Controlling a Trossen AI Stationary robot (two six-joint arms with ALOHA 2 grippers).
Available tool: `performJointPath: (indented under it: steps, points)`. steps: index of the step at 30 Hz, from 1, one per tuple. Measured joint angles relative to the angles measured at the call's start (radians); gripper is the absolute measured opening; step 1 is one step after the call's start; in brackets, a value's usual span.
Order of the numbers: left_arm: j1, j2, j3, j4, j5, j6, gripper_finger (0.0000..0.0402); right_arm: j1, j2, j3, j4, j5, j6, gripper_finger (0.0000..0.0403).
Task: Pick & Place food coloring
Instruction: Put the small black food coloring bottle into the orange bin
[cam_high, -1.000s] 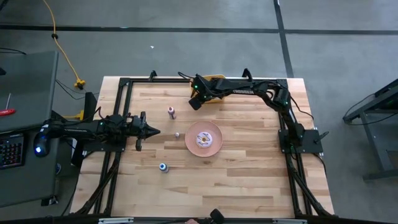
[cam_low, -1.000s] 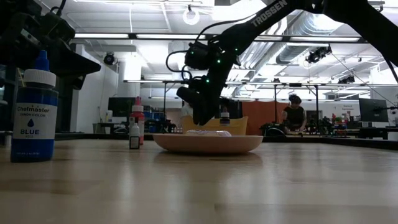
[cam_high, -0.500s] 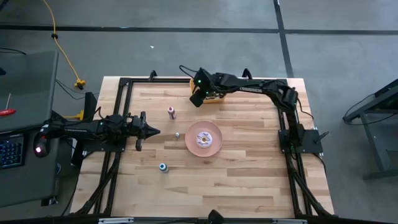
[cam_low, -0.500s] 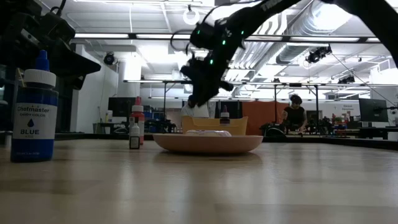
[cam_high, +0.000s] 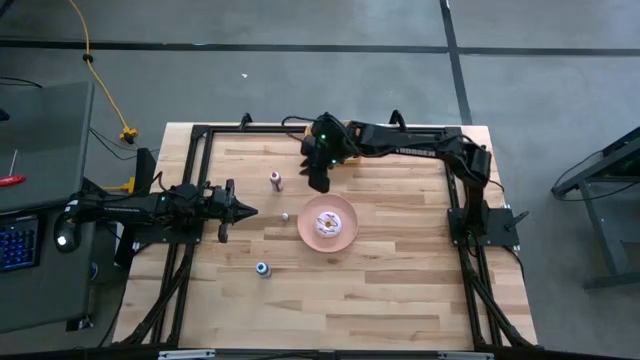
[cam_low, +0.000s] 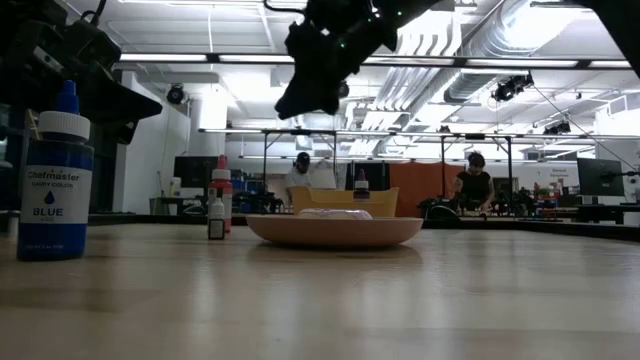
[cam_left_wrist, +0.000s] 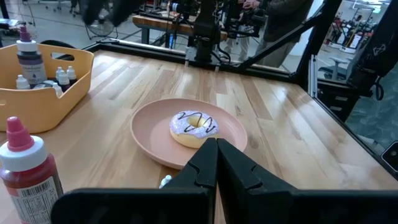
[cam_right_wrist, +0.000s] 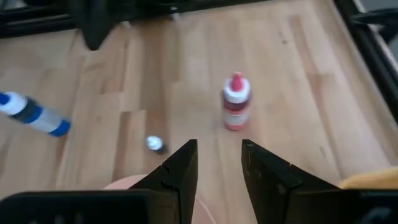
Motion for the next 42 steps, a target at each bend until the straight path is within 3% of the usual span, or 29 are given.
performJointPath:
  steps: [9,18,25,29,36,42]
  points:
    - [0.0,0.0,0.0,0.0,0.0,0.0,0.0001,0.061,0.002,0.111,-0.148,0.026,-0.073,0.0114]
    - [0.0,0.0,0.0,0.0,-0.001,0.0,0.0001,0.117,0.126,0.314,-0.32,0.029,-0.182,0.0114]
    - [0.0,0.0,0.0,0.0,-0.001,0.0,0.0001,0.152,0.205,0.295,-0.359,0.03,-0.273,0.0118]
    - [0.0,0.0,0.0,0.0,0.0,0.0,0.0001,0.171,0.22,0.241,-0.289,0.03,-0.314,0.0133]
    - [0.0,0.0,0.0,0.0,-0.001,0.0,0.0001,0.184,0.22,0.058,0.002,0.035,-0.289,0.0169]
    - [0.0,0.0,0.0,0.0,-0.002,0.0,0.0001,0.191,0.22,-0.054,0.183,0.114,-0.239,0.0181]
